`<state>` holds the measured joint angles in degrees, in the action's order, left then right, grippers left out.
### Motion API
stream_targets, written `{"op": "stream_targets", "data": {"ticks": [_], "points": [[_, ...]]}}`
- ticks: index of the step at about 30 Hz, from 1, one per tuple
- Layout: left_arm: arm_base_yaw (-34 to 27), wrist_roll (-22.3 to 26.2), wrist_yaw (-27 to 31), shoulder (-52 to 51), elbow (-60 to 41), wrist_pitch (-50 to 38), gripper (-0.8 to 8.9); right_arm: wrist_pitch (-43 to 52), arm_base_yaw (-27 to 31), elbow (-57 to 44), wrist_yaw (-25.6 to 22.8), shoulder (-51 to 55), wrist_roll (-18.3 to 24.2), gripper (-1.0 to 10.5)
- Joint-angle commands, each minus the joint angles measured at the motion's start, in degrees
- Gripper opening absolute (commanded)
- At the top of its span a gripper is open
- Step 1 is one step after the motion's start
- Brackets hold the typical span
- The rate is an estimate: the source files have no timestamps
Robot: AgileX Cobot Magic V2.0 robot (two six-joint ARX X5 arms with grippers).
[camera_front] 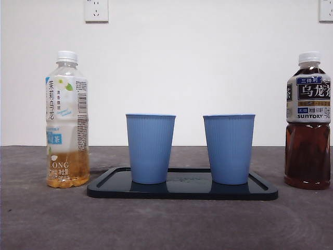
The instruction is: Pour the drink into the cup
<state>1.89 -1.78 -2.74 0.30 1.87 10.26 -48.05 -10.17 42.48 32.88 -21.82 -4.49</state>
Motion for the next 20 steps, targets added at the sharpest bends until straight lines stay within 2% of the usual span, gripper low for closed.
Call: {"op": "stream_targets", "data": {"ticks": [1, 4, 6, 9, 14, 16, 20], "points": [[0.0, 0.9, 0.1, -0.1, -1.2, 0.1, 0.37, 0.4, -0.2, 0.7, 0.1, -0.1, 0.5, 0.2], [0.0, 0.9, 0.1, -0.1, -1.2, 0.1, 0.37, 0.4, -0.1, 0.7, -0.2, 0.2, 0.8, 0.2], [0.0, 0.9, 0.1, -0.1, -1.2, 0.1, 0.37, 0.4, 0.9, 0.7, -4.6, 1.0, 3.2, 0.1], [0.0, 0.9, 0.1, -0.1, -1.2, 0.1, 0.37, 0.0, 2.9, 0.4, -10.1, 2.5, 4.6, 0.1], [0.0, 0.9, 0.1, -0.1, -1.2, 0.1, 0.37, 4.7, 6.2, -5.0, -25.4, 6.7, 8.1, 0.1], [0.0, 0.9, 0.1, -0.1, -1.2, 0.1, 0.37, 11.3, 7.5, -9.5, -27.1, 9.0, 8.4, 0.1], [0.0, 0.9, 0.1, -0.1, -1.2, 0.1, 0.37, 24.7, 9.7, -19.9, -26.9, 14.1, 8.5, 0.1]]}}
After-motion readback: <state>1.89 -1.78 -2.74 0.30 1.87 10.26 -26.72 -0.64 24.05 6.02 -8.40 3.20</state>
